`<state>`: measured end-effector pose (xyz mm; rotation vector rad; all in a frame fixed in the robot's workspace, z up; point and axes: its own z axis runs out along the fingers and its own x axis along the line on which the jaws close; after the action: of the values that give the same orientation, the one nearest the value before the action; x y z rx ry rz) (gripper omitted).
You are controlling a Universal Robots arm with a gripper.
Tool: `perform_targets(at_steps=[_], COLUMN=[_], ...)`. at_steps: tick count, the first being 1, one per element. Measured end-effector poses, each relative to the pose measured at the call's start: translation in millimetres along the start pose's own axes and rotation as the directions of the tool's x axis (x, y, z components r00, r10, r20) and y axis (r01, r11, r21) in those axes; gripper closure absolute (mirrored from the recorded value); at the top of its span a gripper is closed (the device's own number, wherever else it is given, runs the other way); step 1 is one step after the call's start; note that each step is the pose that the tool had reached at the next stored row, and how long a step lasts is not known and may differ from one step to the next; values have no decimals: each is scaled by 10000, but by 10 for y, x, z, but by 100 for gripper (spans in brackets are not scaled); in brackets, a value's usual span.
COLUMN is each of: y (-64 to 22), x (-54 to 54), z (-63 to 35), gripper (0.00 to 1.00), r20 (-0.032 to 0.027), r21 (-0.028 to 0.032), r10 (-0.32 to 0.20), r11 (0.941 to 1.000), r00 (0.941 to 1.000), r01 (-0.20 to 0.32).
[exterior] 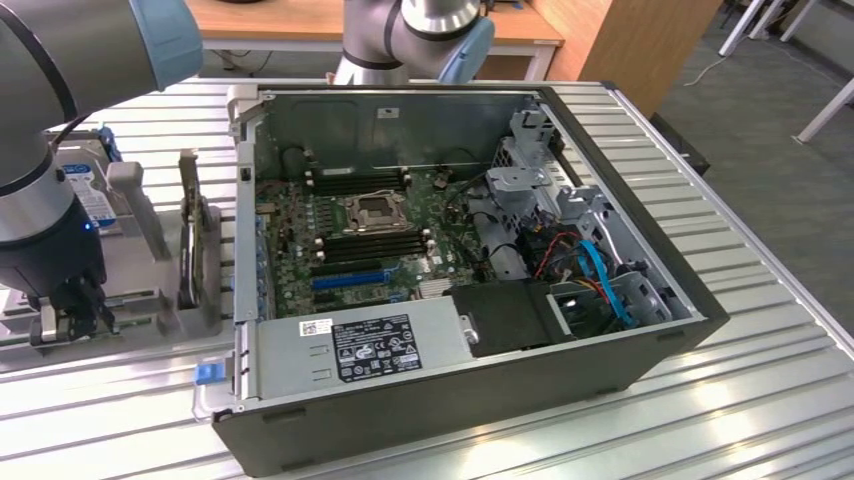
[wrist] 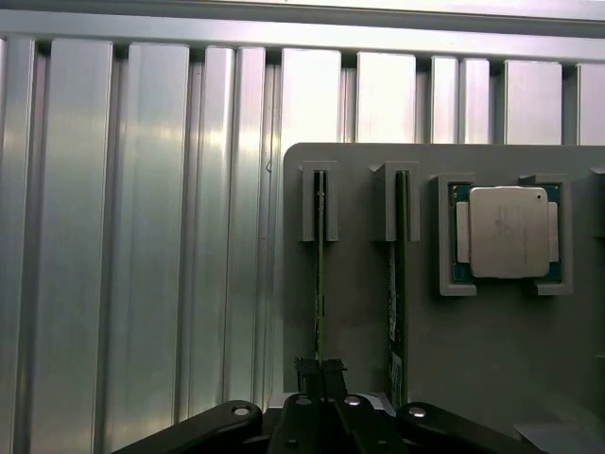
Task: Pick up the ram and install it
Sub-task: 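Pick up the ram and move it above insertion slot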
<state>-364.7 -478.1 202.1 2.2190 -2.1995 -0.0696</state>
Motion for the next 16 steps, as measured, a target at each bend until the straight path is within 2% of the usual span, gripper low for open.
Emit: perform_targets(at_steps=[16], y=[1], x=[-2], z=[-17], gripper=[89], r20=[10], r21=[-1], r10=[0], r11=[10000], r00=[10000], r01=[0])
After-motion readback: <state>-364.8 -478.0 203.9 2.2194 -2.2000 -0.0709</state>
